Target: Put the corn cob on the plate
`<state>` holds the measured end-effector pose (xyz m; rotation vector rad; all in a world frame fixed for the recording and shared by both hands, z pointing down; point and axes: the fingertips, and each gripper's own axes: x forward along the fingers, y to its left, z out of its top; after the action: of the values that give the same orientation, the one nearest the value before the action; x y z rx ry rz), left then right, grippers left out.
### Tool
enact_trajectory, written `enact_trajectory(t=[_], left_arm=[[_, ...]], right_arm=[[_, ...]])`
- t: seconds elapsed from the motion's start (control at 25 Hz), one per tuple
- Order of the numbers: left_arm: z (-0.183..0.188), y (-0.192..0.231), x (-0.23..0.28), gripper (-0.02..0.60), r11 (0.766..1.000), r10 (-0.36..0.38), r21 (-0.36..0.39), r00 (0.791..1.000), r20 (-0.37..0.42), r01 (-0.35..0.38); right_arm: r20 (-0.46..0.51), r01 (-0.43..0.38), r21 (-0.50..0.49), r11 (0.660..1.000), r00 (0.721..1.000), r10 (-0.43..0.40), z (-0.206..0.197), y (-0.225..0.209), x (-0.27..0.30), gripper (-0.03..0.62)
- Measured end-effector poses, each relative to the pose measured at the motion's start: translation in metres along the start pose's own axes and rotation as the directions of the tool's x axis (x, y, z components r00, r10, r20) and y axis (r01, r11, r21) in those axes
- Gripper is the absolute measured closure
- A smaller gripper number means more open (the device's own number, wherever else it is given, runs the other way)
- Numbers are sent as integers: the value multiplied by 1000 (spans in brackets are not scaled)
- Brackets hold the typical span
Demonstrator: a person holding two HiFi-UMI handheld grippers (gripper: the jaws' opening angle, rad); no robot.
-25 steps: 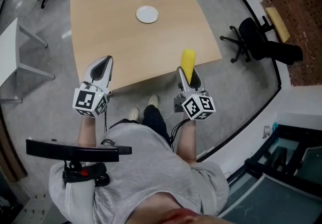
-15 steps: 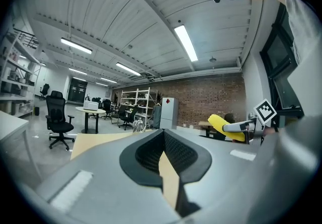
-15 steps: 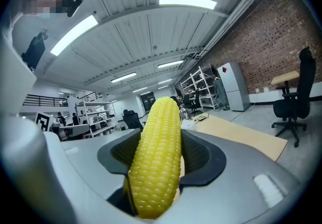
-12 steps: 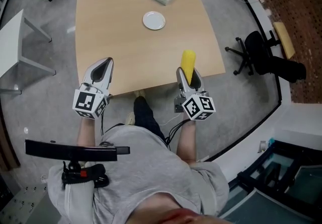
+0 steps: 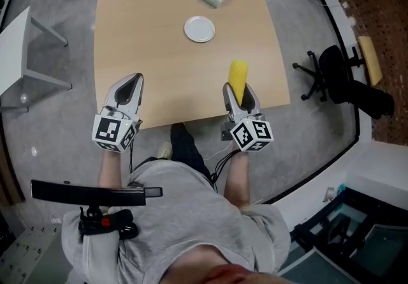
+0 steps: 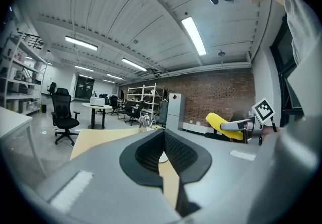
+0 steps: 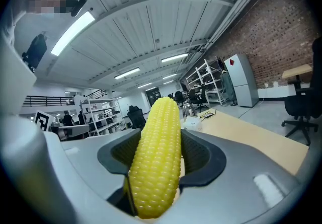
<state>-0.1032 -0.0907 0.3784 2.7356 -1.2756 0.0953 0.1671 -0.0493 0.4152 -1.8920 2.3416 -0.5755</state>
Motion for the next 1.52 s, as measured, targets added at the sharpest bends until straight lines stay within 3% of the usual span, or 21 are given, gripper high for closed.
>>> enact_trajectory(t=[1.52], left_arm=[[-44,45,118,561,998,19,-63,996,-84,-24]], right_arm=[[-108,-33,24,999,993,35,-29,-73,138,342]])
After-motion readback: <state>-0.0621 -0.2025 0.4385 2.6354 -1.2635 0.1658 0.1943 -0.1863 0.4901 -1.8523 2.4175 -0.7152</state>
